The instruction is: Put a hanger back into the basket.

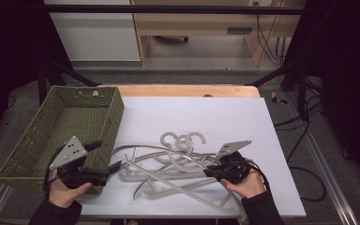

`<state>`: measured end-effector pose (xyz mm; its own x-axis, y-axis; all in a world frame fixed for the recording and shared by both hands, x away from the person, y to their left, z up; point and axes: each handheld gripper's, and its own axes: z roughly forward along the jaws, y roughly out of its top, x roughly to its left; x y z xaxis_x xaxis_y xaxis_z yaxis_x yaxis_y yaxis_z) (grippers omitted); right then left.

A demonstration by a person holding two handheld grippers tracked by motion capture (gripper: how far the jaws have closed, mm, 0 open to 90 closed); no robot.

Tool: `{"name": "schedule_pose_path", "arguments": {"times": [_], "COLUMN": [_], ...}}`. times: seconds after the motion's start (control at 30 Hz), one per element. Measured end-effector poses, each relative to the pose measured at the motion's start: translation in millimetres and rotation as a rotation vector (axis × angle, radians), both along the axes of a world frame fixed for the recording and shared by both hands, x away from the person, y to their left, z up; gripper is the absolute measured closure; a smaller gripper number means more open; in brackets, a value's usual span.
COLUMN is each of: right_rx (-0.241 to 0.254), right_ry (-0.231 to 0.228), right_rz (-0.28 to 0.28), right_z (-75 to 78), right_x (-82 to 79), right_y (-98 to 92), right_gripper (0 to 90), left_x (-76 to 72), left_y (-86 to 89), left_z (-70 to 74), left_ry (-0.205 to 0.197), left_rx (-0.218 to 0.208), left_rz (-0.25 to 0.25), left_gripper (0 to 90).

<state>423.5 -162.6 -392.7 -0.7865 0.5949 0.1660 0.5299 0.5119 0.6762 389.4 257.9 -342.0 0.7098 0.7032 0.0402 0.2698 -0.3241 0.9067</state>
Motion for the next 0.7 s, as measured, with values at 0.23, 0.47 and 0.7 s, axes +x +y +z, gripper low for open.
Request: {"name": "schedule_pose_path", "arguments": {"times": [0.23,0.47,0.7], "right_rx": [-0.026,-0.042,-0.055], "right_ry": [0.017,0.041,0.063], "right_rz": [0.072,0.138,0.221], "right_z": [-0.4,0.6,-1.9], "right_x": [-3.3,-9.0,-12.5], "right_y": [9.2,21.7,31.7], "right_gripper": [81.7,81.8,81.7], "left_x": [-0.6,2.9,4.4], "left_y": [-21.6,-41.6,-60.1], "left_z": [-7.3,-22.4,-38.3], "left_ry": [0.033,0.096,0.141], "left_rx": [0.075,0.190,0.294], "left_rz": [-0.062,-0.132,-0.193], "left_gripper": [7.1,11.4,20.7]}}
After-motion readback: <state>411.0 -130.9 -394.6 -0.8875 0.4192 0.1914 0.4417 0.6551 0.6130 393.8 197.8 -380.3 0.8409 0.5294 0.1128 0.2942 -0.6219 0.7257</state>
